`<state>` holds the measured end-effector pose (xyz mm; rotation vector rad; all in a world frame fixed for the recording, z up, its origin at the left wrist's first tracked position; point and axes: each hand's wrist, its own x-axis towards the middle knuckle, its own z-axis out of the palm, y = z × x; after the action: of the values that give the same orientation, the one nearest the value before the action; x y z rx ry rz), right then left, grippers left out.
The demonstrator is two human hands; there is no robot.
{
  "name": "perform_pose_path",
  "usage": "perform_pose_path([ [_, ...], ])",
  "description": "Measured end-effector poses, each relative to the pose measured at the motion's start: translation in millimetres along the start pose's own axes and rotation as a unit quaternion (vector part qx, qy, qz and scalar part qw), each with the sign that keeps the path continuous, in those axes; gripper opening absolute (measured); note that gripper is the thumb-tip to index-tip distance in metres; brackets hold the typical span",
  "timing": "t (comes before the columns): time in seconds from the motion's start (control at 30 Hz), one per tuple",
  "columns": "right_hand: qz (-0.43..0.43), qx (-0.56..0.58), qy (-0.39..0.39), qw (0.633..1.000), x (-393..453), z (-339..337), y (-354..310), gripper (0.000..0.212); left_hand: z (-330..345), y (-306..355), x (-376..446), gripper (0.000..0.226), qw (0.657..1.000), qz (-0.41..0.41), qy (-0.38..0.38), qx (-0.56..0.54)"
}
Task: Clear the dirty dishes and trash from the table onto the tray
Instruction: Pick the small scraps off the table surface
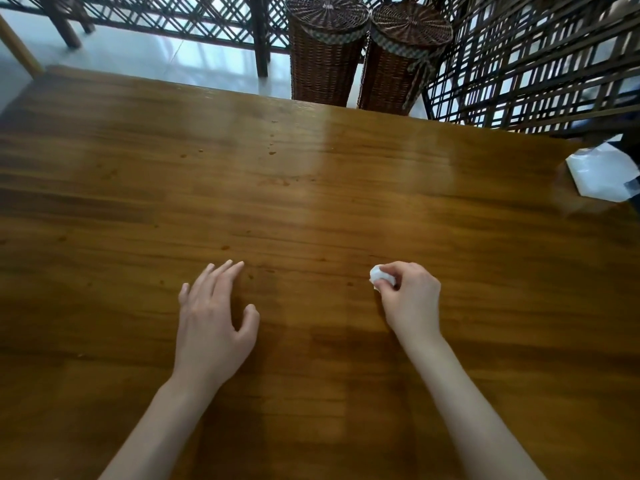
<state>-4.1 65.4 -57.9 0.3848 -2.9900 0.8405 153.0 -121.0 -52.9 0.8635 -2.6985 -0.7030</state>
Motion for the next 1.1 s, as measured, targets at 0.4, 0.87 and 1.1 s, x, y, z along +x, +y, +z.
perform_pose_path([
  [0.4,-0.112,0.077,-0.105,0.985,-7,32,-54,0.018,2,10,12,0.055,0.999,-0.047,0.022,0.003],
  [0.87,0.02,0.084,-0.017,0.996,40,9,-30,0.016,0,11,13,0.054,0.998,-0.049,0.035,-0.002],
  [1.1,-0.044,0.094,-0.055,0.993,7,47,-84,0.016,-10,-6,19,0.055,0.998,-0.056,0.036,-0.004],
])
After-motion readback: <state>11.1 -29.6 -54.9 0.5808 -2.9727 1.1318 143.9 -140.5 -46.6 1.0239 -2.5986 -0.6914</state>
